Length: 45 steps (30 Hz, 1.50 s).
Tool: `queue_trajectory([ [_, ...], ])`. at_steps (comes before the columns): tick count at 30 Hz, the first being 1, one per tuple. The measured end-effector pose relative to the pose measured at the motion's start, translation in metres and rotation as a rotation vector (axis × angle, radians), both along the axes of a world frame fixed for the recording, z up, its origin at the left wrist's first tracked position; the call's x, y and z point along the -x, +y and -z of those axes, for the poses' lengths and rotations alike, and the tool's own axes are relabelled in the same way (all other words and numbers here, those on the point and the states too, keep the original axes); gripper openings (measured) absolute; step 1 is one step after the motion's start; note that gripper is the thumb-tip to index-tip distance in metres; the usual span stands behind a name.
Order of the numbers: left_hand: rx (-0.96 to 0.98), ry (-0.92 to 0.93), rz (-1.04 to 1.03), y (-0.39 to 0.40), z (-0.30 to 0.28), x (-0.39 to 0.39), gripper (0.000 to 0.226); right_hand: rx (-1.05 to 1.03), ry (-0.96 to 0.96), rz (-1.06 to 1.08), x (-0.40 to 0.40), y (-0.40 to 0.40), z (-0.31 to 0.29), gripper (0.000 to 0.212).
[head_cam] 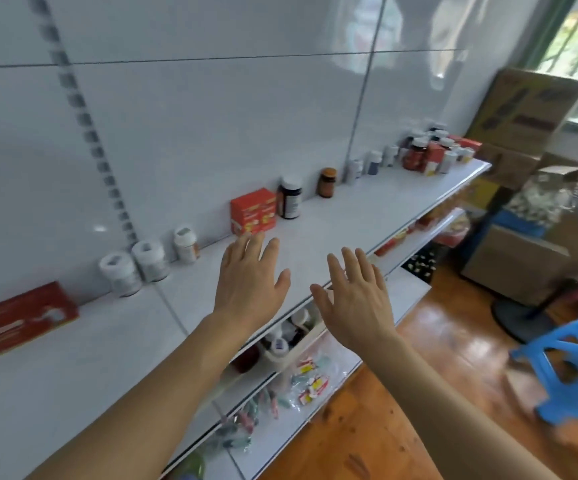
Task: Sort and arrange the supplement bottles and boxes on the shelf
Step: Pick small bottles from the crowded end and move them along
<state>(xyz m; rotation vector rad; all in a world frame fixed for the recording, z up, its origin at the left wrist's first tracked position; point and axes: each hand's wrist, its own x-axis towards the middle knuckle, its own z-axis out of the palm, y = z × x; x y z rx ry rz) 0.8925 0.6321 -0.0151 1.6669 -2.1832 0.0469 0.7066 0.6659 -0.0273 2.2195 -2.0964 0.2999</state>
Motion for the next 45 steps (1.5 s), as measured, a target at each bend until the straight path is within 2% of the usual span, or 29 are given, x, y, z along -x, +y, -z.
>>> queue_trajectory([
  [13,-0.017,0.036,0.257,-0.172,-0.008,0.221,0.059,0.009,0.048,0.247,0.208,-0.123,-0.017,0.067],
  [22,-0.05,0.016,0.358,-0.272,0.001,0.369,0.057,0.012,-0.017,0.342,0.347,-0.199,-0.007,0.066],
  [34,-0.103,0.061,0.206,-0.386,0.008,0.544,0.056,0.071,-0.002,0.176,0.542,-0.34,-0.004,0.058],
  [45,-0.163,0.137,0.048,-0.499,0.029,0.609,0.052,-0.028,-0.013,0.005,0.615,-0.489,0.011,0.064],
])
